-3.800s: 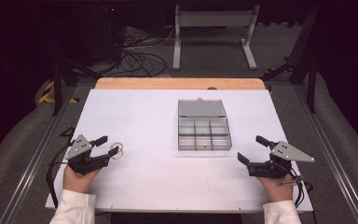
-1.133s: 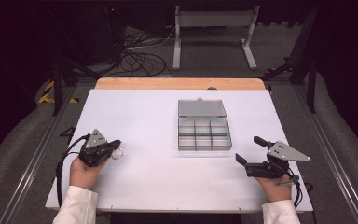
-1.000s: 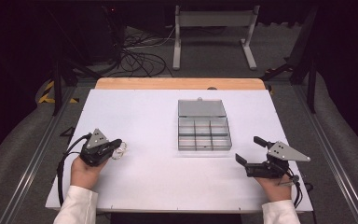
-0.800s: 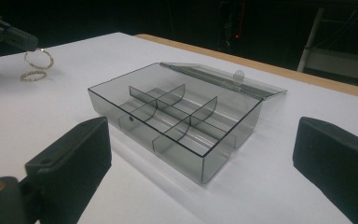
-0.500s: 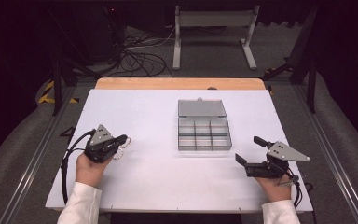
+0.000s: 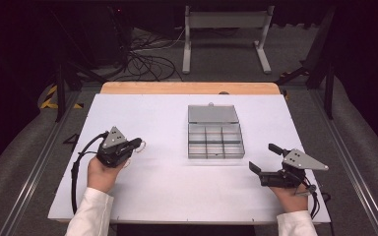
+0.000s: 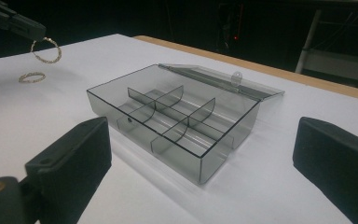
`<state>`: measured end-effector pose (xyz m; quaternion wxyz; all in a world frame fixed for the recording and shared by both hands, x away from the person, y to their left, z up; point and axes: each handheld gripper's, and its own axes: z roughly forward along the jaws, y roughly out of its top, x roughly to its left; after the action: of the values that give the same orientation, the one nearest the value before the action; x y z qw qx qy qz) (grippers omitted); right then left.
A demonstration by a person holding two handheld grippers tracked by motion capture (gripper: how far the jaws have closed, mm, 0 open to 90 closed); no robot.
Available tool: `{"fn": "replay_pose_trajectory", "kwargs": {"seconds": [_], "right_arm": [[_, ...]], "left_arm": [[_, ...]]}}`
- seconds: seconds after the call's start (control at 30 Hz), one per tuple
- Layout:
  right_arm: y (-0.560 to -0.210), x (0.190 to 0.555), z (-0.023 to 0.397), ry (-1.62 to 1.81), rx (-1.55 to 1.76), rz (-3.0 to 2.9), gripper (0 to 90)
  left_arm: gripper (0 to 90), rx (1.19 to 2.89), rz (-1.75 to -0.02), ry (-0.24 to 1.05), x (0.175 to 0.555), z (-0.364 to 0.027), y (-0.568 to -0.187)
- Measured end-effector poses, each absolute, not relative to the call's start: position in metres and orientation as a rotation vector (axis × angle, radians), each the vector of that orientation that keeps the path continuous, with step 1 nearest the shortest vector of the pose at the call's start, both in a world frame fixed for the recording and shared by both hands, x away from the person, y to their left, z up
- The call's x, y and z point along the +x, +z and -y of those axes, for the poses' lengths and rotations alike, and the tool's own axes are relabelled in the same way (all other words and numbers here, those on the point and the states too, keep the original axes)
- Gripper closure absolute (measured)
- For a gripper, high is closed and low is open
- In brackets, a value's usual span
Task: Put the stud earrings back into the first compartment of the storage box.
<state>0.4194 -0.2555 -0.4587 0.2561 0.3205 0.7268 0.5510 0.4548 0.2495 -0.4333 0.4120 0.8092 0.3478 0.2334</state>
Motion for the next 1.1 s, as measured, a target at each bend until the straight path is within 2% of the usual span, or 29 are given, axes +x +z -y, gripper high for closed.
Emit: {"fn": "replay_pose_trajectory", "kwargs": {"seconds": [1.1], "right_arm": [[-0.458,0.418,0.257,1.479,0.865,-1.973,4.7]], "left_arm": [[88.5,2.113,-0.786,0.528,0.489,-0.171,-0.423]]}}
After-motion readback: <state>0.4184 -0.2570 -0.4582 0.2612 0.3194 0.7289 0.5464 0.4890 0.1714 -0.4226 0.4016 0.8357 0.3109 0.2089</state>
